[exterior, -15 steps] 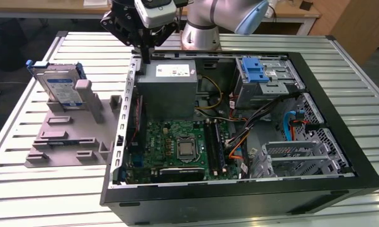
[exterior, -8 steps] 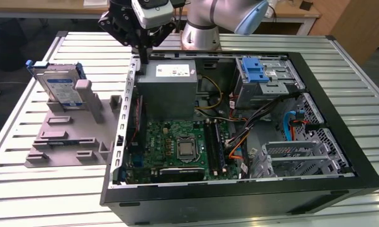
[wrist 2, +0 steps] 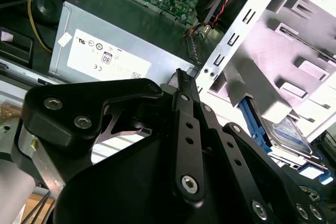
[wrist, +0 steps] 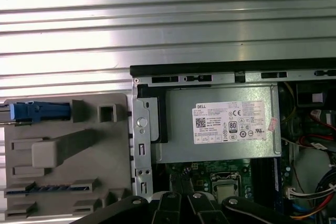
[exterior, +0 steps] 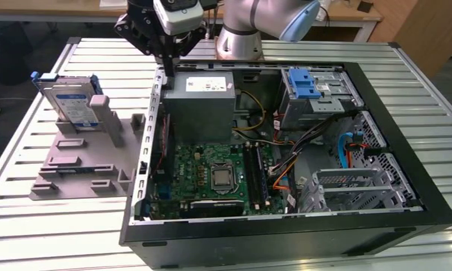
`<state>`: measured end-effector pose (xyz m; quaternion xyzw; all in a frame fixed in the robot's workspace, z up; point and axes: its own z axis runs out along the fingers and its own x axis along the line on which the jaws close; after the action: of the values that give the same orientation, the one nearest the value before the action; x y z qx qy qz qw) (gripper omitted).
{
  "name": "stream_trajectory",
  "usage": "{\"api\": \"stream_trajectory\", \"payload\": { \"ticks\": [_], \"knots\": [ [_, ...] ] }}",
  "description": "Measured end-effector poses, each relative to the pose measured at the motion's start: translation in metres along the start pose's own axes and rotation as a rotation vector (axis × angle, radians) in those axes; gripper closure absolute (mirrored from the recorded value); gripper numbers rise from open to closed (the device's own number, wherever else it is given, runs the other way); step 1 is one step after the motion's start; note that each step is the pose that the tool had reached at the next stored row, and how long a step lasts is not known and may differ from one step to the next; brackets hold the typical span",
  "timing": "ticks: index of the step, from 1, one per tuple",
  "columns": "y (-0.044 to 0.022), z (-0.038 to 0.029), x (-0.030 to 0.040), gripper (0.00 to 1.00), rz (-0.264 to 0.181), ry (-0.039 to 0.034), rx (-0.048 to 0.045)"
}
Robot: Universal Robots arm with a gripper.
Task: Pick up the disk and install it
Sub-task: 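Reach for the disk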
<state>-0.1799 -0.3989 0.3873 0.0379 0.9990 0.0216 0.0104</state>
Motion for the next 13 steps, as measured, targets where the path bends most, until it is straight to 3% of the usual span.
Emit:
{"api": "stream_trajectory", "payload": {
  "ticks": [13],
  "knots": [
    [-0.0005, 0.0011, 0.0062, 0.89, 0.0, 0.0011, 0.0]
  ]
}}
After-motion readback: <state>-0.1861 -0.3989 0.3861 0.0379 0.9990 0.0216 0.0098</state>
